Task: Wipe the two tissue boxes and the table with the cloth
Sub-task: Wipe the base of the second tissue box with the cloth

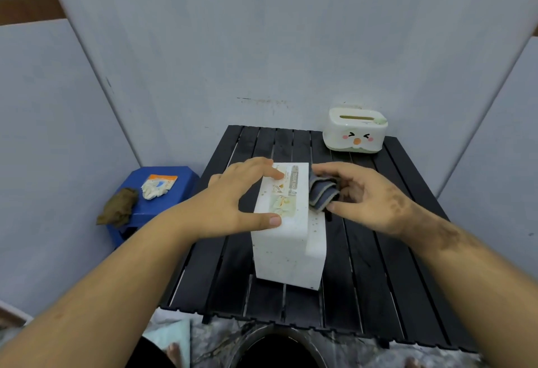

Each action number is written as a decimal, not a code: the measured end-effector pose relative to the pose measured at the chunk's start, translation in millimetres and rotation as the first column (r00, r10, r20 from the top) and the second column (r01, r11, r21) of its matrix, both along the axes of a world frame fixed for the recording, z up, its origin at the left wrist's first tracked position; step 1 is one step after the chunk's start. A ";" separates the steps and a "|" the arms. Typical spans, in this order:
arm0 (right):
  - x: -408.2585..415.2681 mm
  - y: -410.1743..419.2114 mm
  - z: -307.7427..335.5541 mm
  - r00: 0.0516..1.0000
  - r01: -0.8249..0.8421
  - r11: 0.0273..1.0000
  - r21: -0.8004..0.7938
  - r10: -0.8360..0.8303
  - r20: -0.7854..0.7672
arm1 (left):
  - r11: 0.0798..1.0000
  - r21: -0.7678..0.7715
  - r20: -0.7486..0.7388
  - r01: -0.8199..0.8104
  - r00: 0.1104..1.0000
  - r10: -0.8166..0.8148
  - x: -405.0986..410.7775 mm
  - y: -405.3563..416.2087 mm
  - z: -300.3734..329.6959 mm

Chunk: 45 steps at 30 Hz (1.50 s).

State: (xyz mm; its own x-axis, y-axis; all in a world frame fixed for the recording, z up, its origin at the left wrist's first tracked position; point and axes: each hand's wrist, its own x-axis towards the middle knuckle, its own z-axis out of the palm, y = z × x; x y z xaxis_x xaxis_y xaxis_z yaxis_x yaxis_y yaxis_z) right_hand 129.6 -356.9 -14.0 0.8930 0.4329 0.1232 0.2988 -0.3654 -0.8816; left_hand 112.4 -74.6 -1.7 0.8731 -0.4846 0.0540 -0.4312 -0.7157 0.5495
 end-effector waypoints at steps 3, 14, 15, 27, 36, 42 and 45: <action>1.0 3.1 -5.1 0.991 0.130 0.989 0.067 -0.132 0.037 | 1.000 -0.010 -0.002 0.004 1.000 -0.004 0.0 0.0 -0.9; -3.5 4.7 -18.1 0.951 0.152 0.987 0.041 -0.158 0.265 | 0.999 -0.038 -0.002 -0.001 1.000 0.001 -0.9 -0.9 -2.7; -4.1 6.0 -18.5 0.942 0.171 0.983 0.069 -0.184 0.282 | 0.999 -0.041 -0.002 -0.001 1.000 0.001 -0.9 -0.9 -2.8; 11.7 4.6 -12.6 0.926 0.175 0.972 -0.159 -0.107 0.363 | 1.000 -0.018 0.041 0.007 0.999 -0.006 0.1 -1.0 -2.8; 19.6 1.3 -15.8 0.961 0.131 0.986 -0.105 -0.101 0.256 | 0.999 -0.032 0.054 0.008 0.999 -0.007 0.1 0.8 -6.9; 20.1 -7.8 -12.5 0.961 0.010 0.956 -0.292 0.071 0.267 | 1.000 -0.002 0.073 0.017 0.997 -0.017 0.6 1.7 -5.2; 22.6 -15.5 -10.4 0.956 0.122 0.965 -0.230 -0.052 0.288 | 1.000 -0.007 0.054 0.020 0.998 -0.019 0.0 1.3 -5.0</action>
